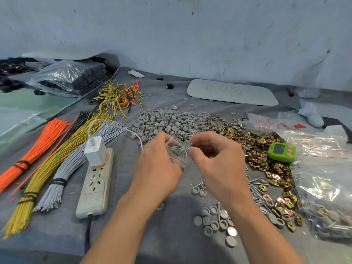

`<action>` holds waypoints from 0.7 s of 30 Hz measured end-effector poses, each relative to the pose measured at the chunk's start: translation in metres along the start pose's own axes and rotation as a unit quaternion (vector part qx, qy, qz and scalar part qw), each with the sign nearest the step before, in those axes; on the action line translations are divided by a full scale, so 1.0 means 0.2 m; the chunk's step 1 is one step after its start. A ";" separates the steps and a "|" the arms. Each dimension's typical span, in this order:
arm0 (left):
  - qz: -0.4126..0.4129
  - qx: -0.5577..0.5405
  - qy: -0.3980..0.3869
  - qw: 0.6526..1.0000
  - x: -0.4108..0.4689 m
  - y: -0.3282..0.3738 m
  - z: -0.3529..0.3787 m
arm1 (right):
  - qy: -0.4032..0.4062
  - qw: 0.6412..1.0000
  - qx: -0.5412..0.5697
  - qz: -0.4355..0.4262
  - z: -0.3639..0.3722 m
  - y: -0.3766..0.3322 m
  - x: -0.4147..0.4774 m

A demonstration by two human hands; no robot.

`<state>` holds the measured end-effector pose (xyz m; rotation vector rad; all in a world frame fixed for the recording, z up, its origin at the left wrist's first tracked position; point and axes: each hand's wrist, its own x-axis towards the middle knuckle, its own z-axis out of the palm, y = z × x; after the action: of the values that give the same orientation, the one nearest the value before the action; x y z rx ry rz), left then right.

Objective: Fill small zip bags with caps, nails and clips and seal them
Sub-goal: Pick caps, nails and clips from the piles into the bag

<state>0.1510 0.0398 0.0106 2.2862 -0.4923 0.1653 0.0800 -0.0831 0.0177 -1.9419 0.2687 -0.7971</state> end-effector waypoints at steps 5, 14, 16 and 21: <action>0.046 -0.025 -0.065 0.997 -0.02 0.04 0.02 | -0.064 0.997 -0.045 -0.009 0.02 -0.07 0.00; -0.001 -0.075 -0.056 0.996 -0.01 0.06 0.05 | 0.079 0.994 -0.070 0.010 -0.03 -0.02 0.00; -0.015 -0.094 -0.025 0.995 -0.01 0.07 0.04 | 0.092 0.988 -0.113 0.049 -0.04 -0.01 -0.01; 0.034 -0.050 -0.045 0.997 -0.02 0.08 0.04 | -0.112 0.974 -0.049 0.192 -0.03 0.00 0.00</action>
<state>0.1402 0.0245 0.0144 2.1869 -0.6106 0.0703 0.0760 -0.0881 0.0196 -1.9677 0.5345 -0.3132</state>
